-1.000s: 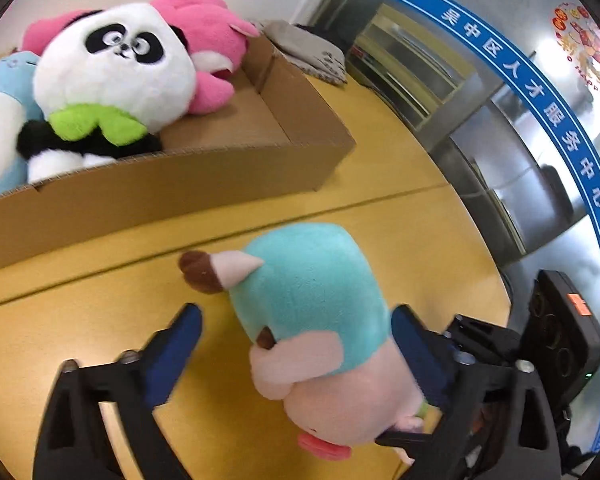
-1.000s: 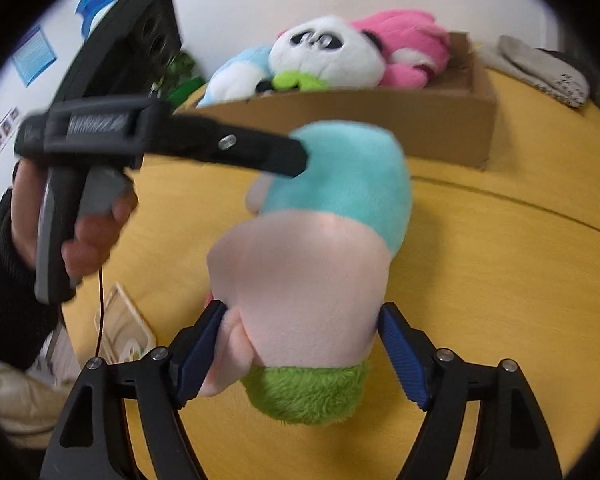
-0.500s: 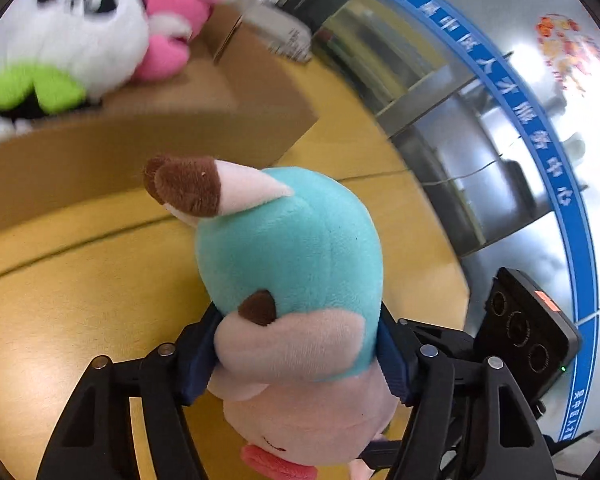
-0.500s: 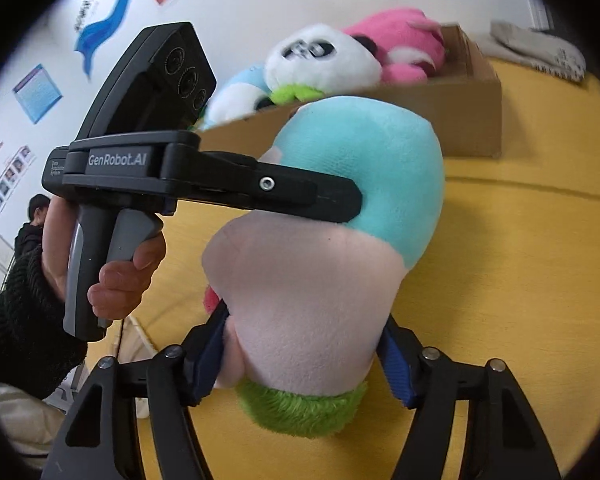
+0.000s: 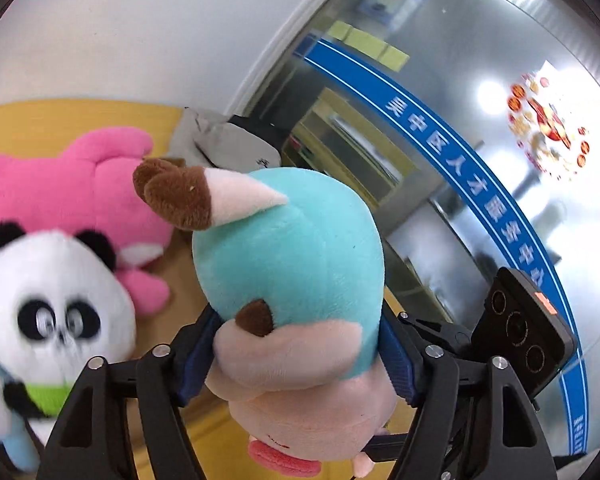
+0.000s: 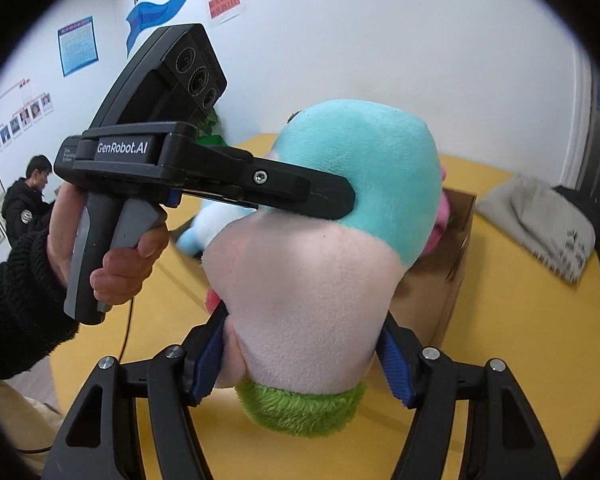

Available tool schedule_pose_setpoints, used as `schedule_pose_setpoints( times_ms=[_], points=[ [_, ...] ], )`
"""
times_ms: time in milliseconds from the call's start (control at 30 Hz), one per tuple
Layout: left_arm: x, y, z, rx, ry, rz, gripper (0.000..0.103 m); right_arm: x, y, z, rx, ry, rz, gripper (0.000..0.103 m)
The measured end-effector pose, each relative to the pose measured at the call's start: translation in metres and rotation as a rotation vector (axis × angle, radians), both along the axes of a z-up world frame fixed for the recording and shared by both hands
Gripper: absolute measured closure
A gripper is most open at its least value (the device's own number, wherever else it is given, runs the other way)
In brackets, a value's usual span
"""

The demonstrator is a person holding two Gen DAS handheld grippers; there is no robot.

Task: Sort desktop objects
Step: 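Carry the pig plush with the right gripper into the box and release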

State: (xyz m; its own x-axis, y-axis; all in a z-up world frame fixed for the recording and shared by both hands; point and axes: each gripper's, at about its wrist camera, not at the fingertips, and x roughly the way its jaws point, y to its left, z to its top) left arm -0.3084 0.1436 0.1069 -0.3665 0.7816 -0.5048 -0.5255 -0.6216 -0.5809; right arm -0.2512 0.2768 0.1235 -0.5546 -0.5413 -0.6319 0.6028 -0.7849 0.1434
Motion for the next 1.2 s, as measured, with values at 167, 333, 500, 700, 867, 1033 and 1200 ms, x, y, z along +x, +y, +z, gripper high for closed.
schedule_pose_setpoints(
  times_ms=[167,333,500,700,867,1033,1200],
  points=[
    [-0.021,-0.008,-0.001,0.018,0.042,0.024,0.013,-0.013,0.004,-0.004,-0.008,0.007,0.021,0.037],
    [-0.040,-0.016,-0.011,0.023,0.040,0.029,0.011,-0.013,0.012,-0.021,0.009,-0.014,0.047,0.037],
    [-0.073,0.005,-0.033,-0.088,-0.034,-0.002,0.025,-0.039,0.010,-0.031,0.057,-0.033,0.031,0.038],
    [-0.105,0.015,-0.051,-0.170,-0.082,0.034,0.039,-0.080,0.009,-0.056,0.063,-0.109,0.003,0.039],
    [-0.111,0.018,-0.075,-0.261,-0.108,0.050,0.040,-0.094,-0.002,-0.082,0.065,-0.195,0.012,0.039],
    [-0.103,0.043,-0.087,-0.392,-0.061,0.020,0.039,-0.093,-0.013,-0.112,0.150,-0.297,0.029,0.038],
    [-0.100,0.049,-0.092,-0.410,-0.056,0.015,0.036,-0.087,-0.010,-0.113,0.171,-0.312,0.014,0.035]
  ],
)
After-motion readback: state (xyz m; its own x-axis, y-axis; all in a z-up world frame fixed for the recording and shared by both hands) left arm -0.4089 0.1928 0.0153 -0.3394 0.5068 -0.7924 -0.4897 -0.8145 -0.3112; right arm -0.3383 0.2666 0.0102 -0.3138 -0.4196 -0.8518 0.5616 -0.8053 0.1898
